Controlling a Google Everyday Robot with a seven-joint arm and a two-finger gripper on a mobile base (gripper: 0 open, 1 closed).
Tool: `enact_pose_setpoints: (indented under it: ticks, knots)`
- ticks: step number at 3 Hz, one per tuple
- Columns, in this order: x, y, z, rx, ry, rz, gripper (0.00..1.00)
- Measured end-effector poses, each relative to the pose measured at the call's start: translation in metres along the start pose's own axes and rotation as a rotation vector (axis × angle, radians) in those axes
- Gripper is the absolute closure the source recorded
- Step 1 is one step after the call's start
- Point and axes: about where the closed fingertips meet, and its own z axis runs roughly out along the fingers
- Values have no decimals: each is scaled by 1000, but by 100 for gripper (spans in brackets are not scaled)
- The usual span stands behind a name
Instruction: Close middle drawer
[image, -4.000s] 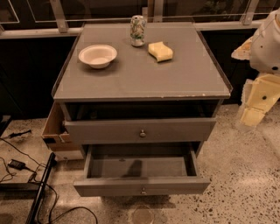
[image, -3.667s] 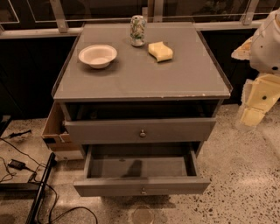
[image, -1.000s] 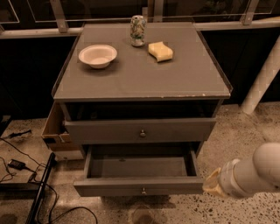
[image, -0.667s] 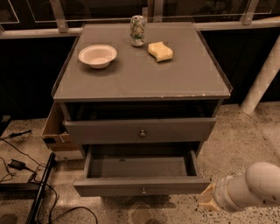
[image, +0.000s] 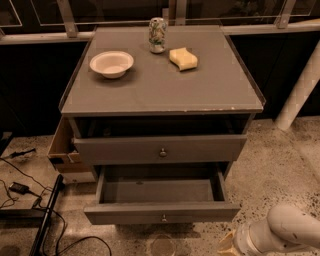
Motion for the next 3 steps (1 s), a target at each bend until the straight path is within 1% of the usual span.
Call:
enact_pose_setpoints:
  ticks: [1, 2, 3]
  knots:
    - [0, 0, 0, 0, 0, 0, 100]
    - [0, -7, 14, 43, -33, -38, 100]
    - [-7, -12, 37, 114, -93, -116, 100]
